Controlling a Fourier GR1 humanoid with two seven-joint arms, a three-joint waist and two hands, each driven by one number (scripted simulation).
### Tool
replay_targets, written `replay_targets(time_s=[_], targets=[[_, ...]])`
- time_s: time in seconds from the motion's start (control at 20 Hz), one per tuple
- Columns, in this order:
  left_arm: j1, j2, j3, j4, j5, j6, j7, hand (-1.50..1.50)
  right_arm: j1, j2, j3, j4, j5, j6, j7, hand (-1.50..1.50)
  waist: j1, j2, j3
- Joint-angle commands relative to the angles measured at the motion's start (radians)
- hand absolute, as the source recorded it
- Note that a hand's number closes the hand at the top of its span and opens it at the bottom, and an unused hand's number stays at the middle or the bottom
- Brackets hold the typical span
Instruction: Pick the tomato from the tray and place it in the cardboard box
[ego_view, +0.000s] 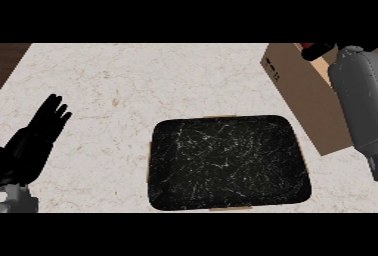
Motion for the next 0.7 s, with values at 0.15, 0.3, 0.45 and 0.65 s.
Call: replay_targets(time_s=[0.15, 0.3, 0.45, 0.65], targets=[[0.020, 0.007, 0.017, 0.012, 0.014, -0.029, -0.036, 0.00, 0.028, 0.003, -0.089, 0.162, -0.061, -0.003, 0.037, -1.50, 0.006, 0.002, 0.000], [-0.037, -0.014, 0.006, 0.022, -0.002, 0.027, 0.019, 0.00, 0.068, 0.023, -0.081, 0.150, -0.097, 0.004, -0.070, -1.50, -0.007, -0.001, 0.000], [0.012, -0.039, -0.028, -0.082, -0.021, 0.049, 0.056, 0.00, 0.085, 0.009, -0.107, 0.135, -0.135, -0.070, -0.165, -1.50, -0.001, -0.003, 0.001], [0.031, -0.014, 0.002, -0.015, -0.020, 0.012, -0.004, 0.00, 0.086, 0.036, -0.216, 0.030, -0.240, -0.240, -0.196, -1.50, -0.010, -0.003, 0.001]])
